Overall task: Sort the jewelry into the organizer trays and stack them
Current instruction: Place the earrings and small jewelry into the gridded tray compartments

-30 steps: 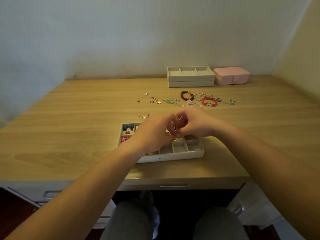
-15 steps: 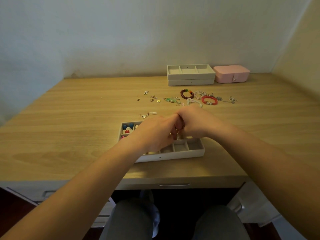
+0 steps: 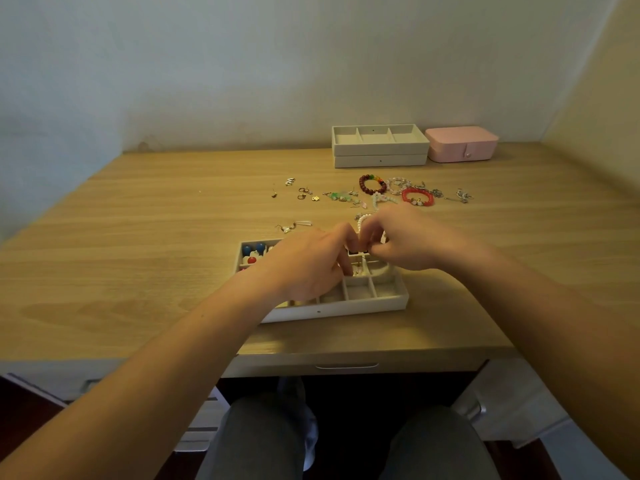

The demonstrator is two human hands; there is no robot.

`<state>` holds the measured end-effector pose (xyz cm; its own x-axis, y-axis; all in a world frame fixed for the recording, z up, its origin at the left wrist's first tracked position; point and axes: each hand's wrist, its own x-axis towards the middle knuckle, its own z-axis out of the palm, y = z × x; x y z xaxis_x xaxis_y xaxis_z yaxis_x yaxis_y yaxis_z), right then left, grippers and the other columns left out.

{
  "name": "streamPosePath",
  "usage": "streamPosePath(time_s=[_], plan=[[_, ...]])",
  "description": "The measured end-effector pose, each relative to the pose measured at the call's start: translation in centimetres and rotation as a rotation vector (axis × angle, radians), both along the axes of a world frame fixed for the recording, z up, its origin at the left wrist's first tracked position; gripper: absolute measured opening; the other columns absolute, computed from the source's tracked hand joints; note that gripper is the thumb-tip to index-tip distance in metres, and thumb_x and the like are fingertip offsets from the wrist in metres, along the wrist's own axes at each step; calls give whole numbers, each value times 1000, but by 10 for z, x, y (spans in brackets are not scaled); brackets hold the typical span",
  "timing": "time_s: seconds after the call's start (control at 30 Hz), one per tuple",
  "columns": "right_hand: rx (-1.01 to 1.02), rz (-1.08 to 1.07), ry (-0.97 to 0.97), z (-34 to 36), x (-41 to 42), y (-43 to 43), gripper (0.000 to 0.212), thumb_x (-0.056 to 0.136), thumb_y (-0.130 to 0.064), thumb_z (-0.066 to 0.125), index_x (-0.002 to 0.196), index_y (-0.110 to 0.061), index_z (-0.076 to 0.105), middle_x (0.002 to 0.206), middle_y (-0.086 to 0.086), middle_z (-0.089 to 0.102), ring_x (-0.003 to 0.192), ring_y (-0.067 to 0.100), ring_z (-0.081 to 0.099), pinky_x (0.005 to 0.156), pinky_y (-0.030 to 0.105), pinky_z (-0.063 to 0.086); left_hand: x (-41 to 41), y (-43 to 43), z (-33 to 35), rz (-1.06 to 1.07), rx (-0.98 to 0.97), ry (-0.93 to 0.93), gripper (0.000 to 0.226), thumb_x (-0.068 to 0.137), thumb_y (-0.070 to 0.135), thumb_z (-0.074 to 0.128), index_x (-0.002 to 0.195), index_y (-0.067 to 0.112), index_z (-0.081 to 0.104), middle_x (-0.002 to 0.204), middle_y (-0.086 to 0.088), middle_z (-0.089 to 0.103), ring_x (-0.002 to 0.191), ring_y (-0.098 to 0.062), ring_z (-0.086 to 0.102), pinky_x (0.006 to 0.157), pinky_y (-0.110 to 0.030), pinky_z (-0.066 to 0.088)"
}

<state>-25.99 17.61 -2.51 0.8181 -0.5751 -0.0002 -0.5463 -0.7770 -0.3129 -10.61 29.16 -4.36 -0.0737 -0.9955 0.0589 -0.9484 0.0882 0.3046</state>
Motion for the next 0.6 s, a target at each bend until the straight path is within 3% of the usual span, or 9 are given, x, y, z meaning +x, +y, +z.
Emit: streamPosePath(time_s=[0.1,0.23,0.33,0.6], plan=[[103,30,4,-1,-1,2,33,92,-13,57,89,-39,76,89,-10,71,84,15,67,74,39,59,1,1,0,31,-6,94,33,90,7,56,111,30,47,97,18,75,100,-8,63,90,-35,49],[110,71,65,0,-2,5,32,96,-11,56,102,-31,80,88,-18,64,81,4,61,66,22,48,2,2,0,34,3,142,33,89,5,55,108,30,47,96,18,75,97,-7,65,91,-37,51],[81,71,89,1,0,4,32,96,-13,55,103,-30,81,89,-17,63,84,6,61,72,26,52,1,2,0,13,40,155,35,88,3,54,107,31,44,99,16,75,98,-7,64,93,-35,49],[125,84,108,-1,3,5,33,96,-12,53,101,-31,80,88,-23,62,83,1,61,68,18,45,7,5,0,39,-42,279,35,84,1,53,103,31,49,87,20,75,76,6,59,74,-24,42]])
